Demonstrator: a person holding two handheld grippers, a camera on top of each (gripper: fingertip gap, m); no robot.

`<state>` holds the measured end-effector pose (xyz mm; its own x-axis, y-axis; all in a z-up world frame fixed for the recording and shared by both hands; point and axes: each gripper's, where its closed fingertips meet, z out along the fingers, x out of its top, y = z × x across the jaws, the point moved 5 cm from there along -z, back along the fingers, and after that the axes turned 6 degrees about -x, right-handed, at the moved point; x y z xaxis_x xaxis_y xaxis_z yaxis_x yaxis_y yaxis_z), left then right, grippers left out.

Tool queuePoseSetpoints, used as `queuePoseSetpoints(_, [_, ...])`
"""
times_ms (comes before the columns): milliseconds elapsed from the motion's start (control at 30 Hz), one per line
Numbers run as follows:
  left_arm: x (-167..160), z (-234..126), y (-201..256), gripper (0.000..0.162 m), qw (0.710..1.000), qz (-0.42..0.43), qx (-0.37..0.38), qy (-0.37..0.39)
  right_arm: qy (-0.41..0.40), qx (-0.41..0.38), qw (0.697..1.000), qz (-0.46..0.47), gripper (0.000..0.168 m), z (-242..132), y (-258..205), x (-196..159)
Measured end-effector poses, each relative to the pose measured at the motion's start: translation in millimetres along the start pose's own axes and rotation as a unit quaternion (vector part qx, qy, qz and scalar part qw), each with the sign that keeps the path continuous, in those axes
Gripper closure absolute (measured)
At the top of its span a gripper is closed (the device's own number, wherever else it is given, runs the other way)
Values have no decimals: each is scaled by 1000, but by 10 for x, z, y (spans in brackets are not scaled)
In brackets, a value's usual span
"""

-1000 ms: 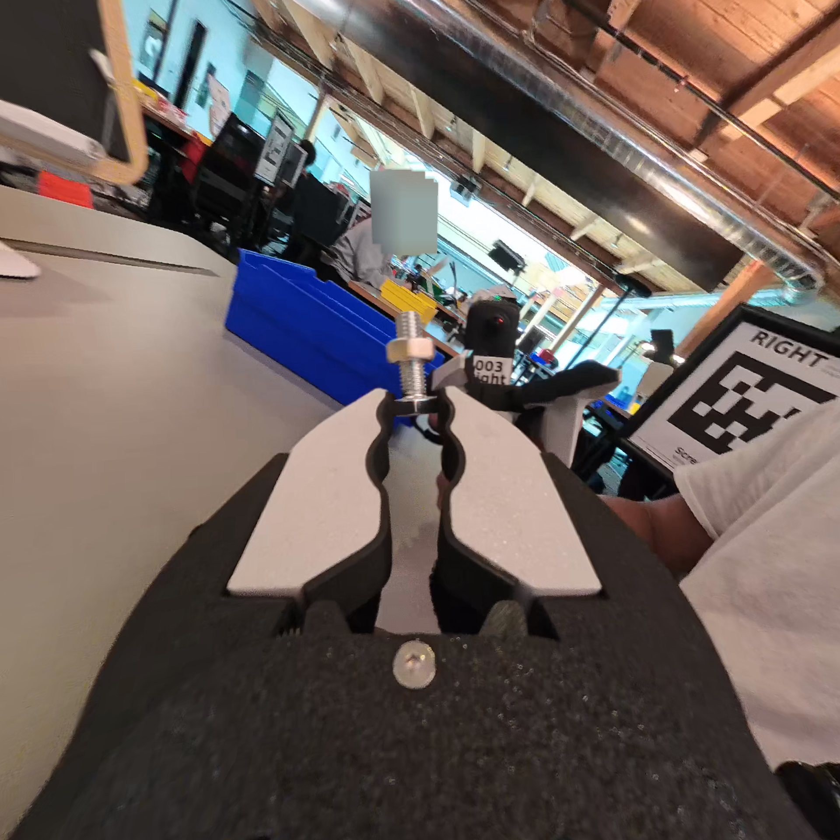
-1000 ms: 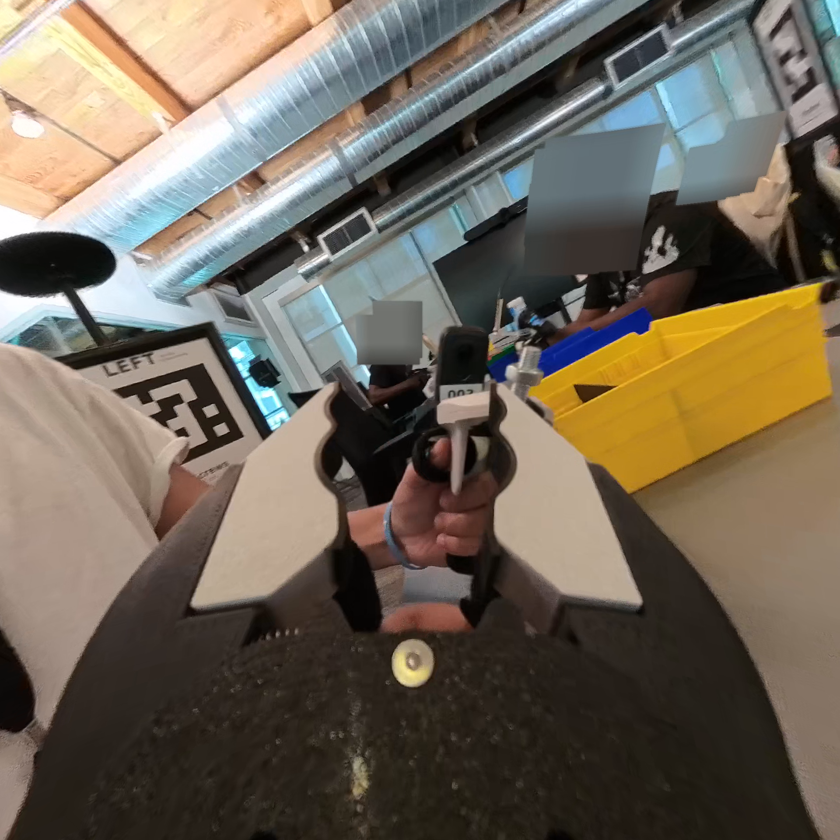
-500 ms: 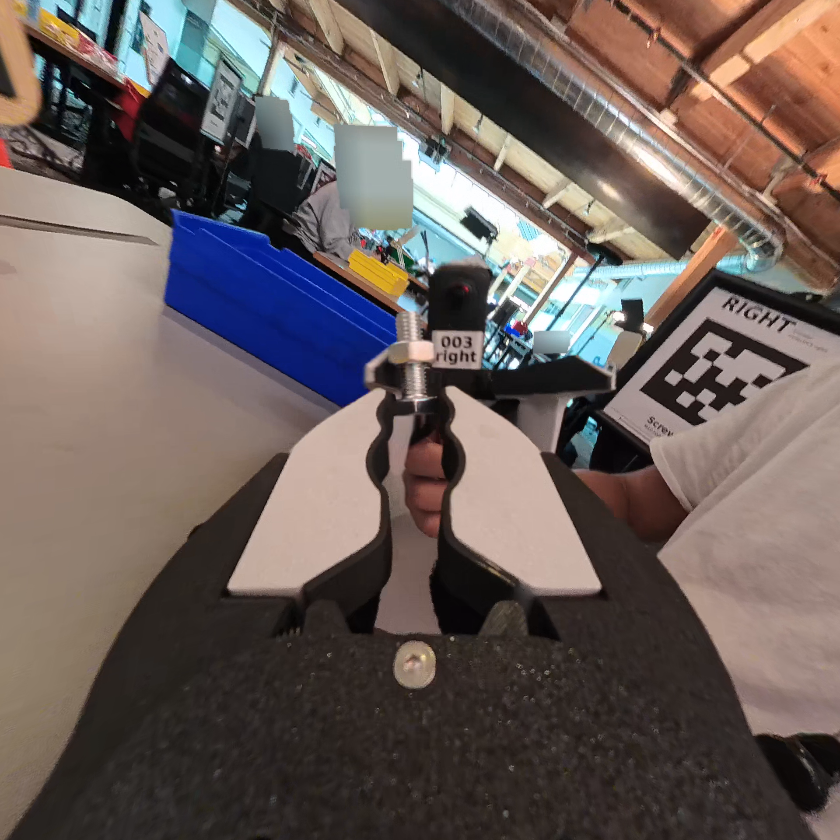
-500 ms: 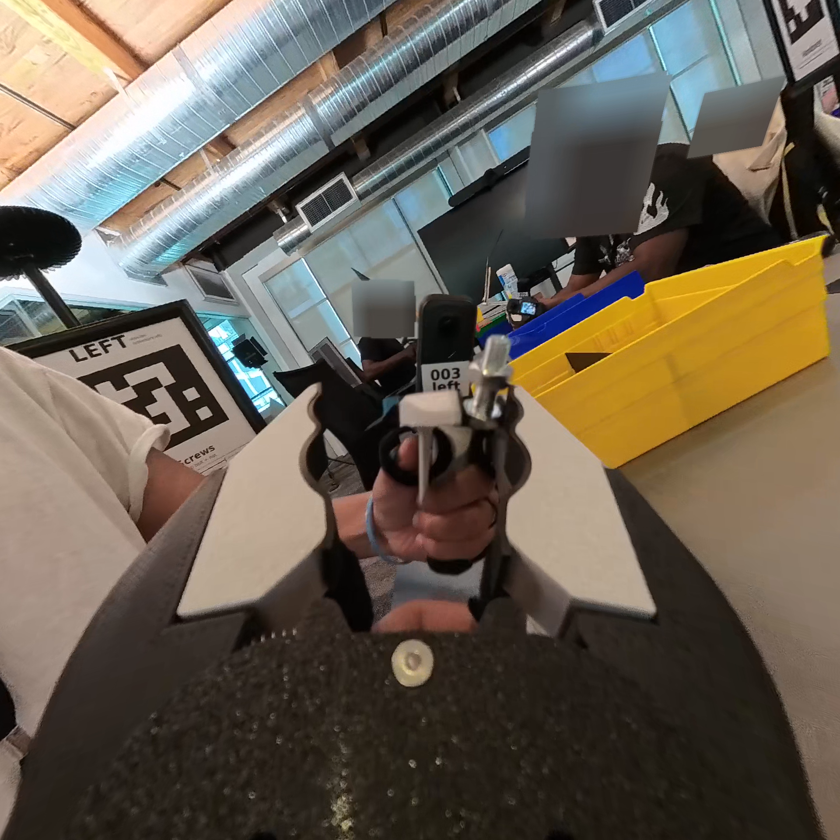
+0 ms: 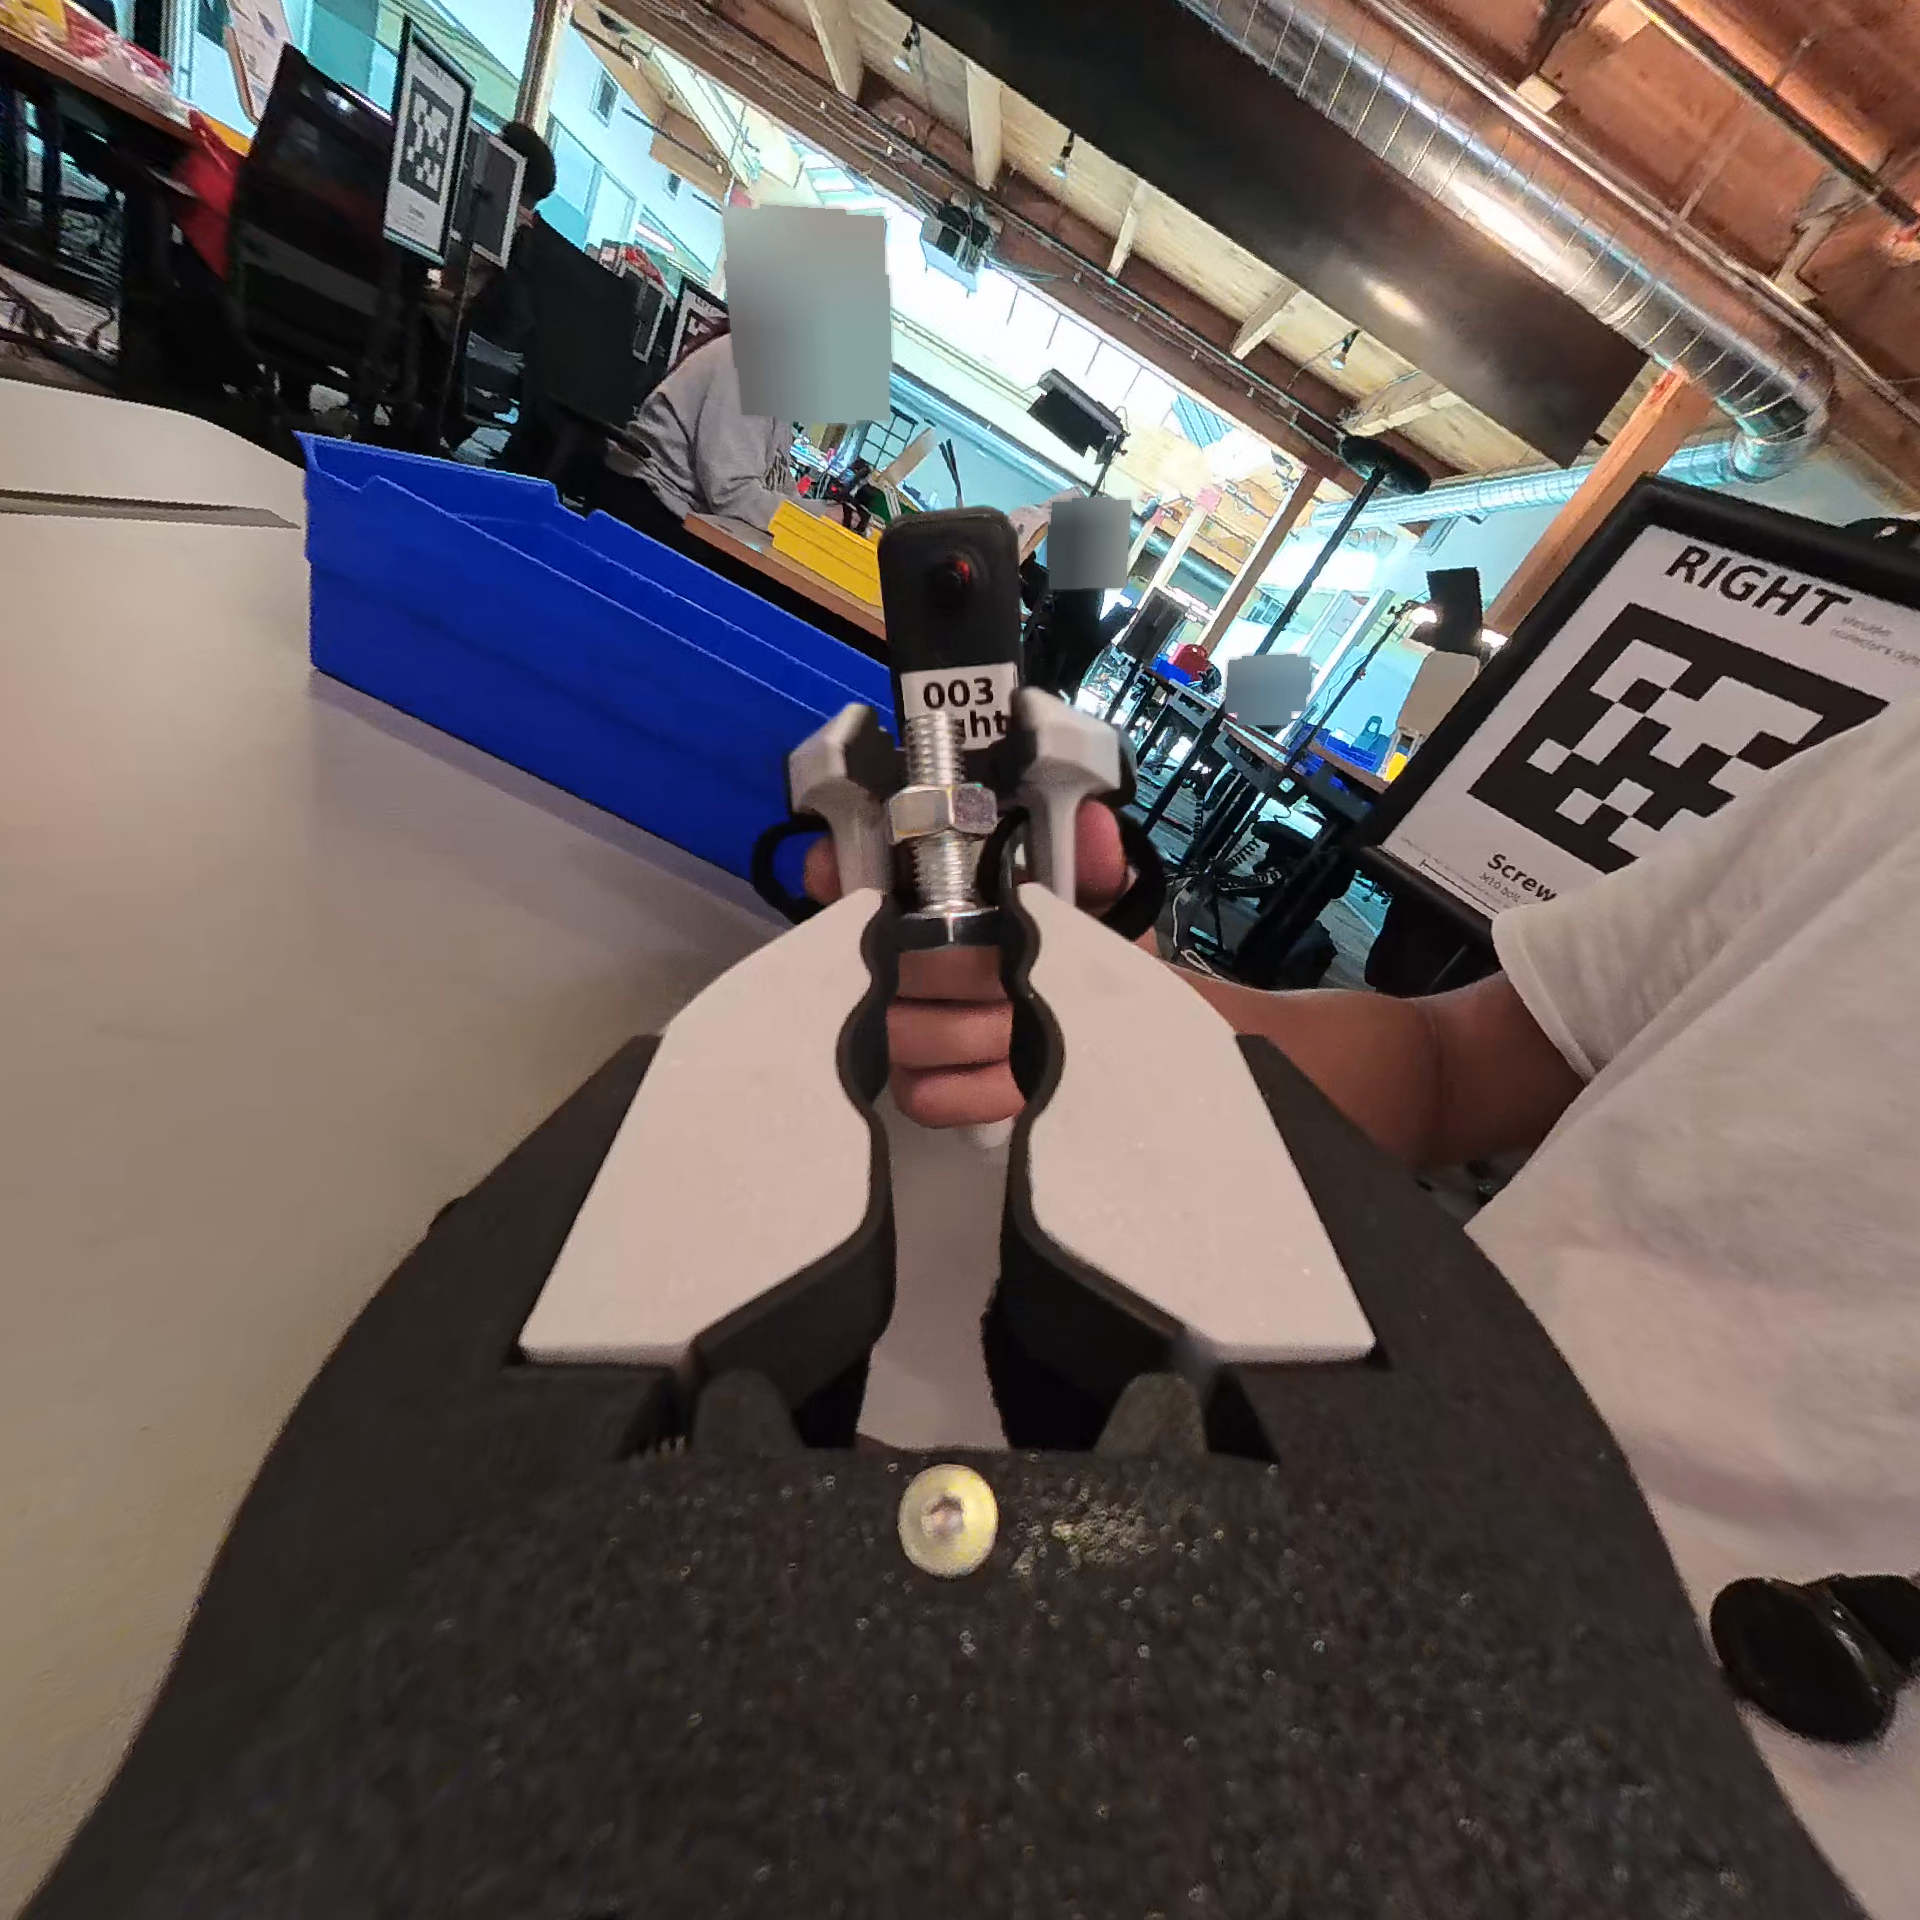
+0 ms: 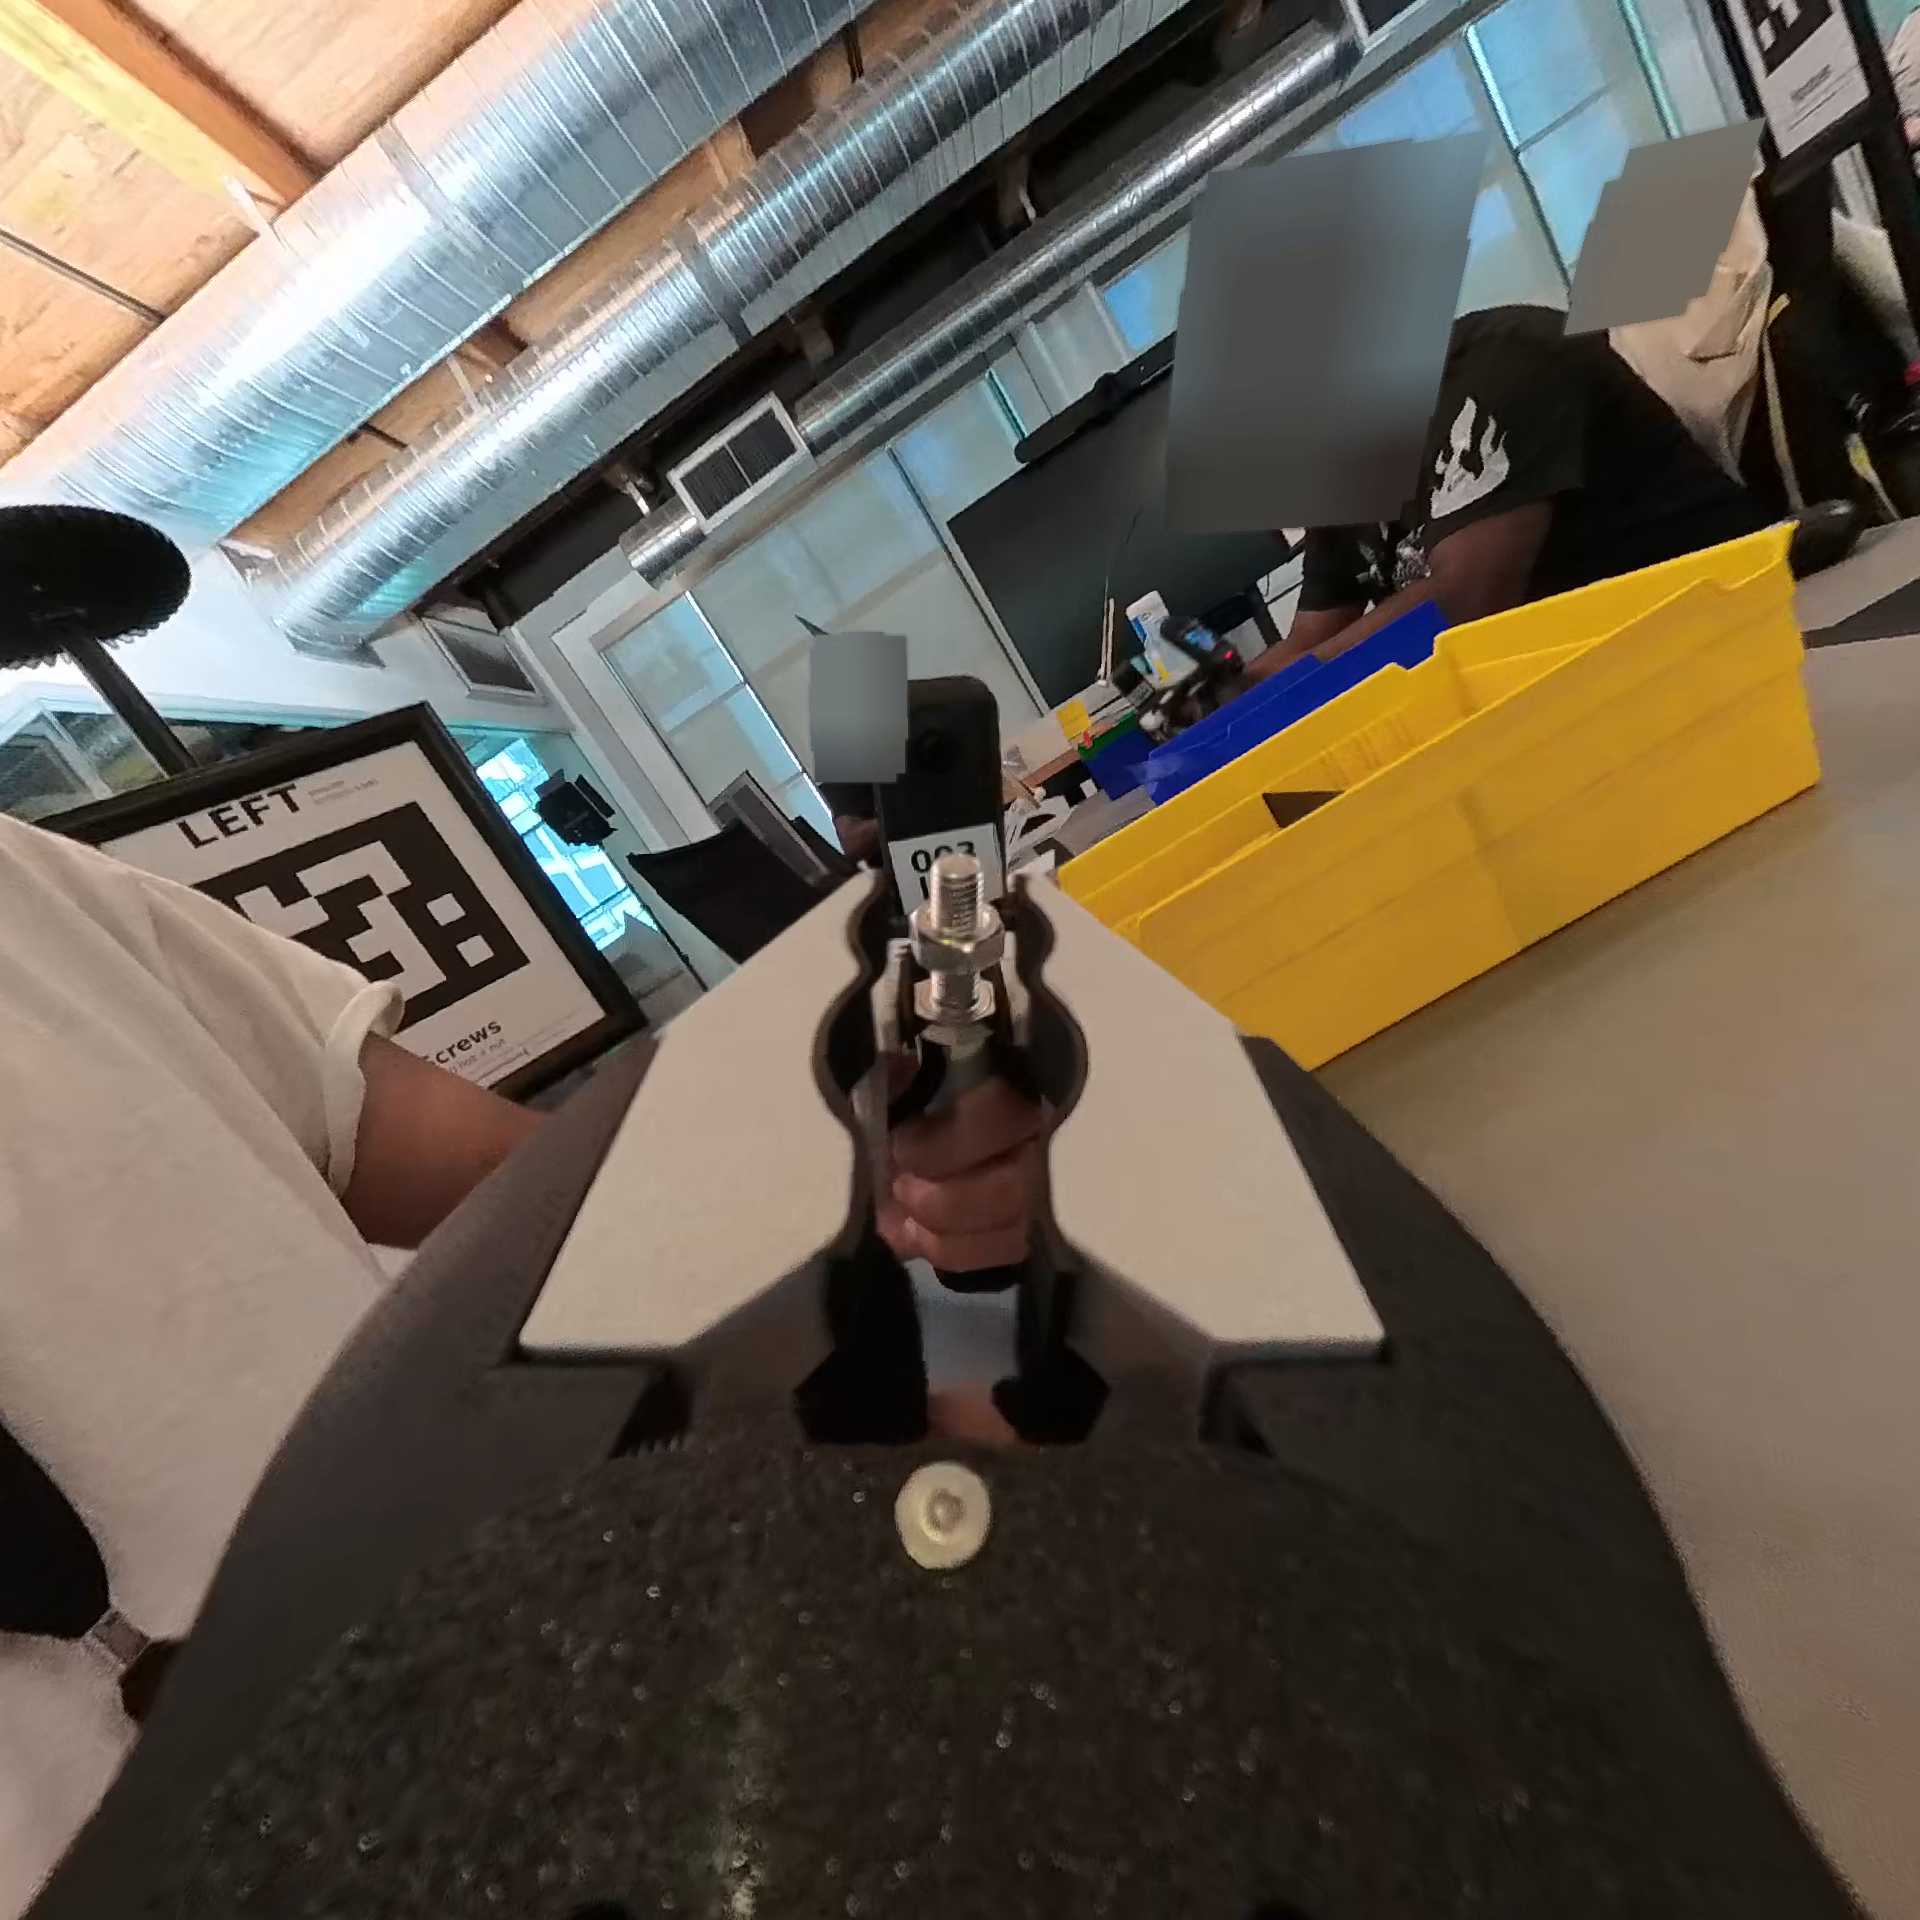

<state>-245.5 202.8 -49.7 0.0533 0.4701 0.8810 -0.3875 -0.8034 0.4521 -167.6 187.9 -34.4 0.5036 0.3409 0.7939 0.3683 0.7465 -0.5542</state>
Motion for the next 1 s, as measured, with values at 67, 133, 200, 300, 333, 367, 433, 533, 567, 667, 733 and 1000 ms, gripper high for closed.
queuePoseSetpoints(67, [-5, 5, 1, 144, 1000, 2, 1, -2, -7, -5, 1000, -4, 159, 0, 5, -13])
queuePoseSetpoints(133, [-13, 3, 0, 144, 1000, 18, 12, -6, -18, -7, 1000, -8, 160, -4, 6, -14])
queuePoseSetpoints(200, [7, -17, -12, 143, 998, 42, 39, 1, -26, -26, 999, -26, 159, -24, 25, 18])
queuePoseSetpoints(300, [48, -82, -35, 126, 993, 84, 86, 9, -39, -83, 991, -94, 160, -166, 12, 318])
queuePoseSetpoints(333, [51, -103, -47, 123, 991, 91, 95, 6, -42, -116, 984, -130, 159, -272, 2, 522])
queuePoseSetpoints(367, [49, -119, -57, 123, 991, 94, 100, 2, -40, -154, 974, -161, 159, -415, -1, 773])
queuePoseSetpoints(433, [41, -137, -75, 126, 990, 96, 105, -6, -49, -269, 939, -207, 159, -833, 106, 1331])
queuePoseSetpoints(533, [19, -131, -103, 128, 990, 92, 107, -15, -115, -516, 810, -254, 159, -1763, 637, 2007])
queuePoseSetpoints(567, [9, -122, -112, 129, 990, 90, 109, -18, -169, -584, 757, -239, 159, -2093, 911, 2090])
queuePoseSetpoints(667, [-40, -89, -130, 131, 989, 90, 113, -39, -311, -658, 671, -143, 159, -2730, 1684, 2007])
queuePoseSetpoints(733, [-65, -69, -128, 132, 987, 100, 118, -52, -377, -670, 631, -103, 159, -2927, 2057, 1871])
queuePoseSetpoints(1000, [-107, -77, -152, 134, 983, 109, 129, -71, -500, -667, 551, -29, 159, -3072, 2651, 1540])
